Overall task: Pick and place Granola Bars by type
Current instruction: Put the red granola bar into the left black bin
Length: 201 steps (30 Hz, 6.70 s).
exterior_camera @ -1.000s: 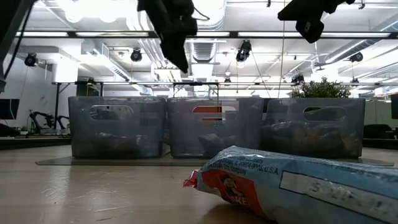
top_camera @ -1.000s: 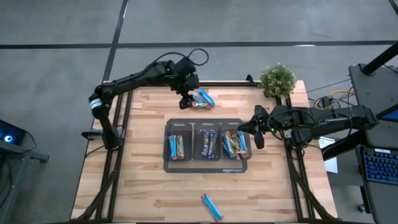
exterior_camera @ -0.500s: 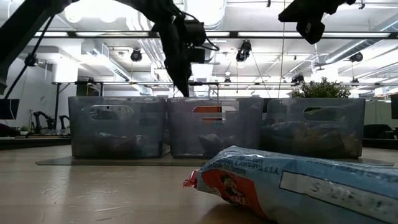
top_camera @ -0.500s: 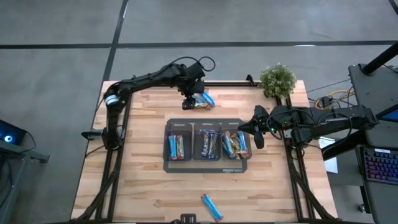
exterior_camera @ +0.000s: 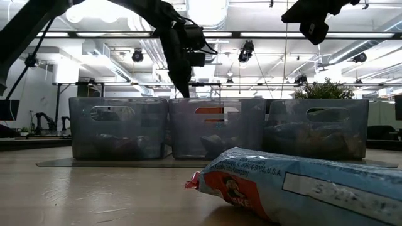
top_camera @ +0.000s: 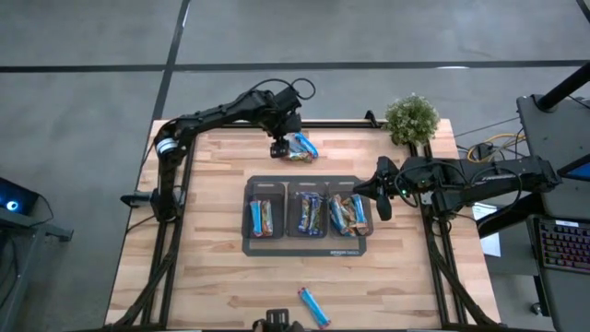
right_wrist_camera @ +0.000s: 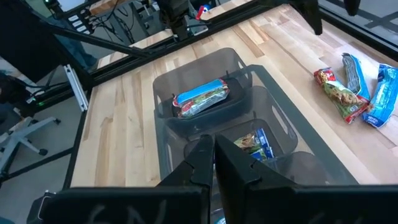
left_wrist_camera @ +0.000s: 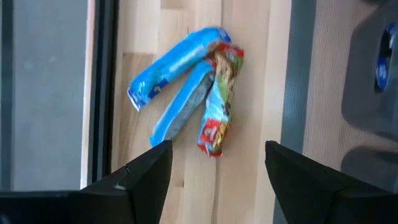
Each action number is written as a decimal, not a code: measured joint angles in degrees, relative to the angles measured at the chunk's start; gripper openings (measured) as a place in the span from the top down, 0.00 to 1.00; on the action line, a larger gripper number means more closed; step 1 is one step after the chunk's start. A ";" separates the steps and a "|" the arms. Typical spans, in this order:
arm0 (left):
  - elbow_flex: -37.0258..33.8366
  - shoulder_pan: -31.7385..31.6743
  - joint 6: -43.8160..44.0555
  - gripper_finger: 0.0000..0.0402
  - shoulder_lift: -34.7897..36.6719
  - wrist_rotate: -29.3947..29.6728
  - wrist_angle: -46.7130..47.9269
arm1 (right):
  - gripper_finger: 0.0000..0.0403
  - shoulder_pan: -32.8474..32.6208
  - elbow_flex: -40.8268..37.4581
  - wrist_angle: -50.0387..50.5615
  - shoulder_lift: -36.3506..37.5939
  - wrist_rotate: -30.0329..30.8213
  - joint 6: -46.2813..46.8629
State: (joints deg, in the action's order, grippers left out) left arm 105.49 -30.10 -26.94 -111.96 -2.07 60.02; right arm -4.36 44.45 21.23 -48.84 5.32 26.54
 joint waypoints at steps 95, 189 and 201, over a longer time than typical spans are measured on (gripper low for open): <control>-7.32 -0.17 -10.62 0.44 -12.41 2.17 -6.01 | 0.98 0.00 0.00 5.57 0.00 0.15 -0.14; 20.04 5.11 12.87 0.75 -6.74 -1.83 28.27 | 0.98 0.02 0.00 5.92 0.01 0.13 -1.06; 19.87 7.96 21.10 0.75 1.38 -1.53 28.56 | 0.98 0.00 0.00 5.99 0.02 0.02 -1.04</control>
State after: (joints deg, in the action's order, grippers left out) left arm 125.36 -22.14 -5.84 -110.58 -3.60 88.59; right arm -4.36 44.45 27.22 -48.82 5.34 25.50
